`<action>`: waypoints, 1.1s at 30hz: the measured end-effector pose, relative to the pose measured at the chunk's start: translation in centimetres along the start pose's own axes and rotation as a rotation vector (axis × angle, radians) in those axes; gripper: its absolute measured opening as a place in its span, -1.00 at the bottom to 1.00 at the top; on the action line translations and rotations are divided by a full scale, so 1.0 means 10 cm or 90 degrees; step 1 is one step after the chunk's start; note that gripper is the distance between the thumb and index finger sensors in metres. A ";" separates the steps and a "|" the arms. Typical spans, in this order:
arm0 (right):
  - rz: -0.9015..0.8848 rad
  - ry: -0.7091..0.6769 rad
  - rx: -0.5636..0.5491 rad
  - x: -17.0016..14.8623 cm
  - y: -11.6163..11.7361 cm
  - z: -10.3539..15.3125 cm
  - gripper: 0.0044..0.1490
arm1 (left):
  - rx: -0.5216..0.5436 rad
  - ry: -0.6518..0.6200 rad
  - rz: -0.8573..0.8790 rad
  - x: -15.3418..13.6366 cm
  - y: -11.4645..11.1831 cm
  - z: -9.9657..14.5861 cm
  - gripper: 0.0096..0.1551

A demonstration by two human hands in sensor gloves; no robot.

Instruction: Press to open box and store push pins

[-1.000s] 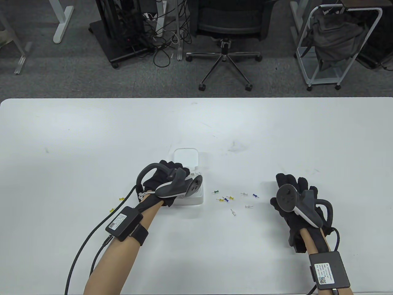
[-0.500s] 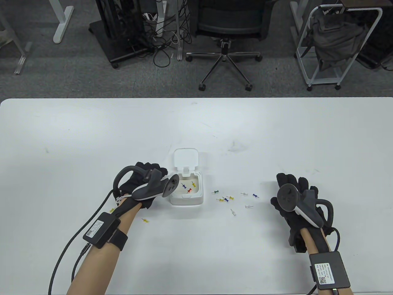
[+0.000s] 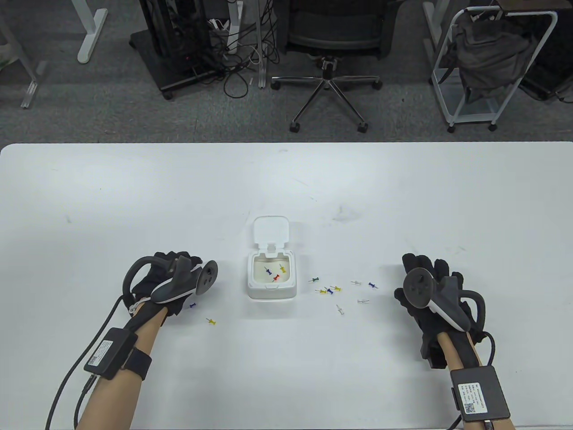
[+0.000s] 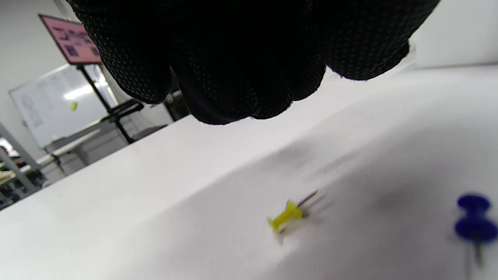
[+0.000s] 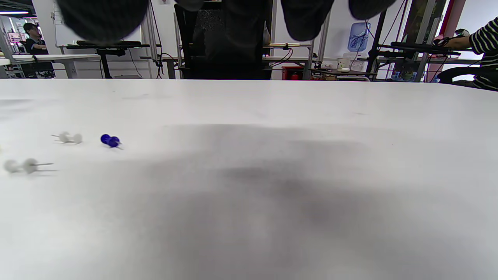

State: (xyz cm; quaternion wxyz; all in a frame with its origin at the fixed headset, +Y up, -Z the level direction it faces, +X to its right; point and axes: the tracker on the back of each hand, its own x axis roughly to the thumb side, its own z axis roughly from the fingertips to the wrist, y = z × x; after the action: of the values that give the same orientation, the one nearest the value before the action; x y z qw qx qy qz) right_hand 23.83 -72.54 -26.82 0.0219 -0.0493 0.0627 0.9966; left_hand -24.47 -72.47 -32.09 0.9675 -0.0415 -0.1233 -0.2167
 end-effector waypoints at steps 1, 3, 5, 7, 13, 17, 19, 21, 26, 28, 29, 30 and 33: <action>0.001 0.000 0.000 0.00 0.00 0.00 -0.04 | -0.009 0.000 -0.002 -0.02 -0.05 0.01 -0.45; 0.001 0.000 0.001 0.00 0.00 0.00 -0.04 | -0.020 0.006 -0.014 -0.06 -0.14 0.03 -0.45; 0.001 0.000 0.001 0.00 0.00 0.00 -0.04 | -0.034 0.006 -0.013 -0.09 -0.21 0.05 -0.46; 0.001 0.001 0.001 0.00 0.00 0.00 -0.04 | -0.046 0.010 -0.006 -0.12 -0.28 0.07 -0.46; 0.002 0.002 0.003 0.00 0.00 0.00 -0.04 | -0.051 0.017 -0.001 -0.15 -0.37 0.09 -0.49; 0.002 0.002 0.004 0.00 0.00 0.00 -0.04 | -0.047 0.023 0.001 -0.13 -0.39 0.08 -0.54; 0.001 0.002 0.003 0.00 0.00 0.00 -0.04 | -0.039 0.026 -0.011 -0.10 -0.40 0.07 -0.56; 0.001 0.002 0.001 0.00 0.00 0.00 -0.04 | -0.025 0.024 -0.024 -0.08 -0.40 0.06 -0.57; 0.002 0.001 0.000 0.00 0.00 0.00 -0.04 | -0.020 0.020 -0.032 -0.04 -0.41 0.04 -0.59; 0.003 0.001 0.000 0.00 0.01 0.00 -0.04 | -0.024 0.017 -0.041 -0.02 -0.41 0.02 -0.59; 0.003 0.000 0.001 0.00 0.01 0.00 -0.04 | -0.028 0.014 -0.046 0.00 -0.42 0.02 -0.59; 0.003 0.000 0.001 0.00 0.01 0.00 -0.04 | -0.031 0.014 -0.047 0.01 -0.42 0.01 -0.58; 0.003 0.000 0.001 0.00 0.01 0.00 -0.04 | -0.034 0.013 -0.044 0.01 -0.42 0.01 -0.59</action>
State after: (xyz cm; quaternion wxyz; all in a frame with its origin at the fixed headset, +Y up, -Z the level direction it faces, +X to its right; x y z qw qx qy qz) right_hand 23.81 -72.61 -26.84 0.0197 -0.0492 0.0636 0.9966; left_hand -26.25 -76.31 -31.82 0.9591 -0.0610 -0.1093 -0.2540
